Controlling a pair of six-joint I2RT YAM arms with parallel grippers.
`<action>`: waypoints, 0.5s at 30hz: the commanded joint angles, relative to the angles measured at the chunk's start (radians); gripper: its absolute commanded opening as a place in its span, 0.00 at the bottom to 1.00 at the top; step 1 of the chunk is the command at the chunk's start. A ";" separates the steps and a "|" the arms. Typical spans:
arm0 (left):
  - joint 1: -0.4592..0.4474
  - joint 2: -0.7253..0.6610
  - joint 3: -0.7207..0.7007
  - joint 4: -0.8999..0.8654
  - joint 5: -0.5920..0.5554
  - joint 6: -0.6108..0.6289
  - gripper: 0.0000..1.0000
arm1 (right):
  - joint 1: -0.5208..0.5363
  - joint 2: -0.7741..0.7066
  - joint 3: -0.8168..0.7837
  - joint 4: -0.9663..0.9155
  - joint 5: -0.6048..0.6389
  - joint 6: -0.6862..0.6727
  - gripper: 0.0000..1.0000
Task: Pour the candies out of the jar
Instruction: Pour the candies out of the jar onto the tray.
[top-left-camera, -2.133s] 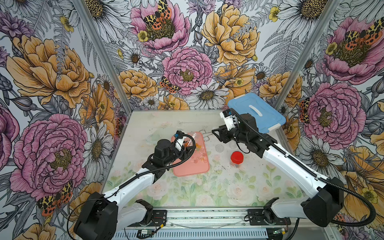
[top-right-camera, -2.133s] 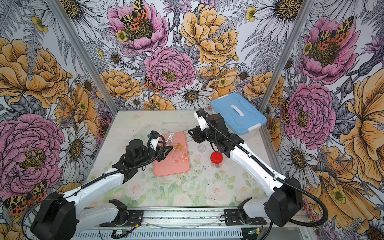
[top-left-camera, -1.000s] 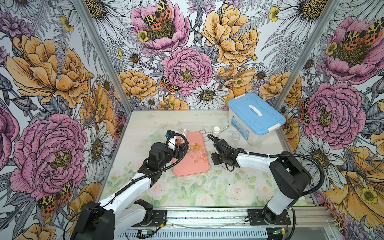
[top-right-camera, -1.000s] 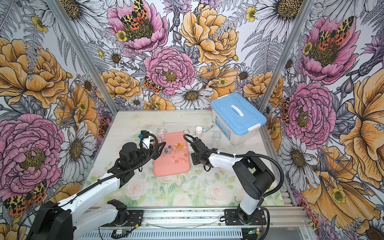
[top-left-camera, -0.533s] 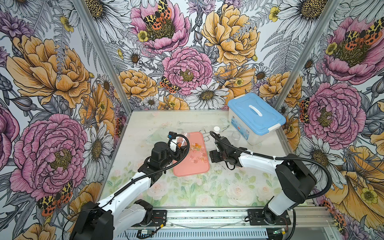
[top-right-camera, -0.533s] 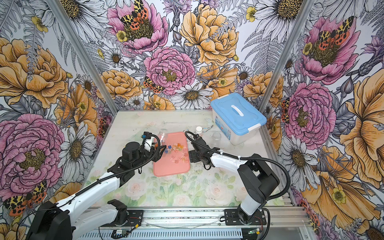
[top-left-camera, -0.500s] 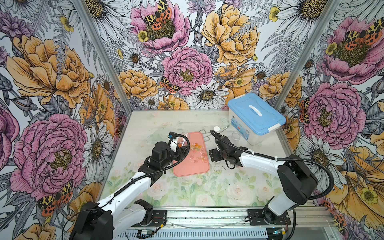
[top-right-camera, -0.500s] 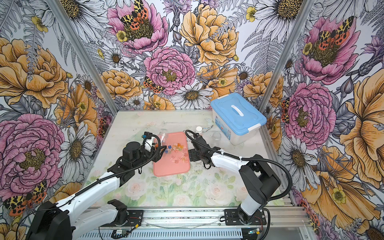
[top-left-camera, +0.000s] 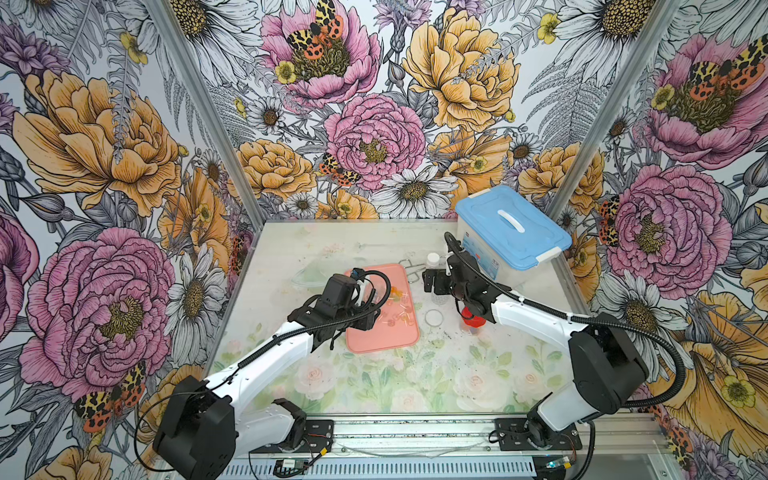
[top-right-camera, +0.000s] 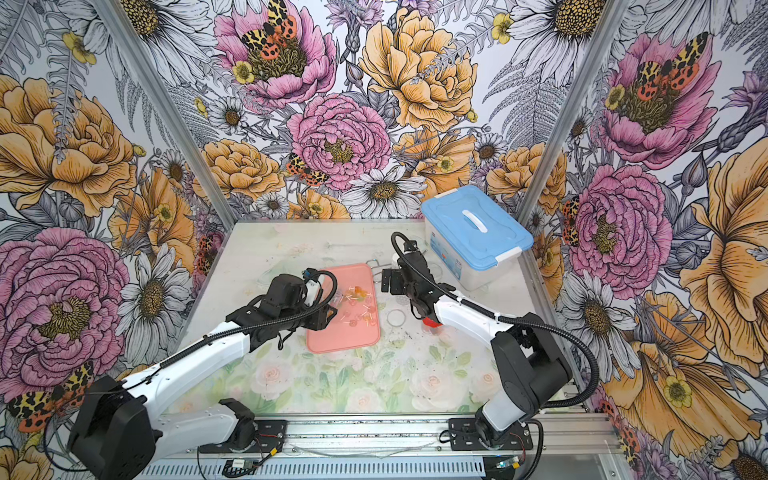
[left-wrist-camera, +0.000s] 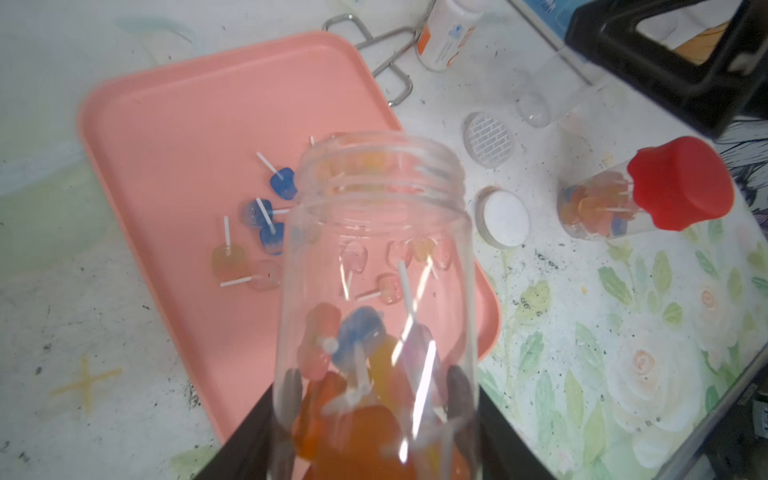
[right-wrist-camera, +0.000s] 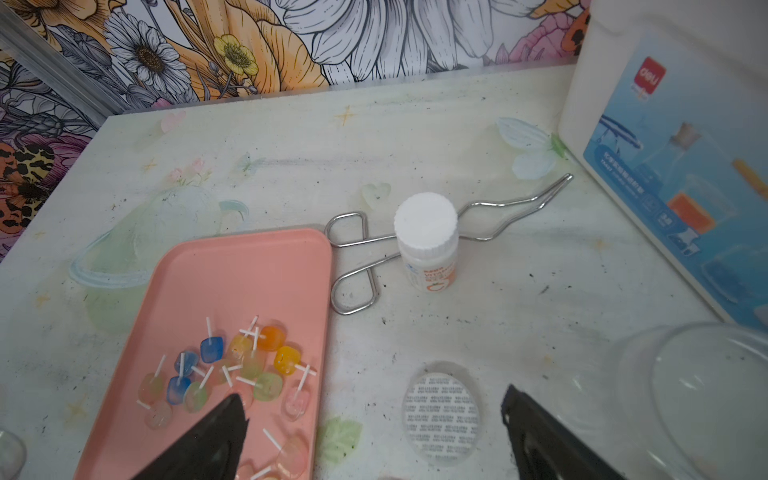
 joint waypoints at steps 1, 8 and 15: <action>-0.002 0.077 0.095 -0.140 0.063 -0.005 0.00 | -0.016 -0.054 -0.055 0.093 -0.022 0.056 1.00; -0.013 0.332 0.334 -0.432 0.042 0.081 0.00 | -0.030 -0.082 -0.084 0.106 -0.023 0.055 1.00; -0.040 0.400 0.448 -0.560 -0.065 0.099 0.00 | -0.036 -0.099 -0.107 0.124 -0.029 0.065 1.00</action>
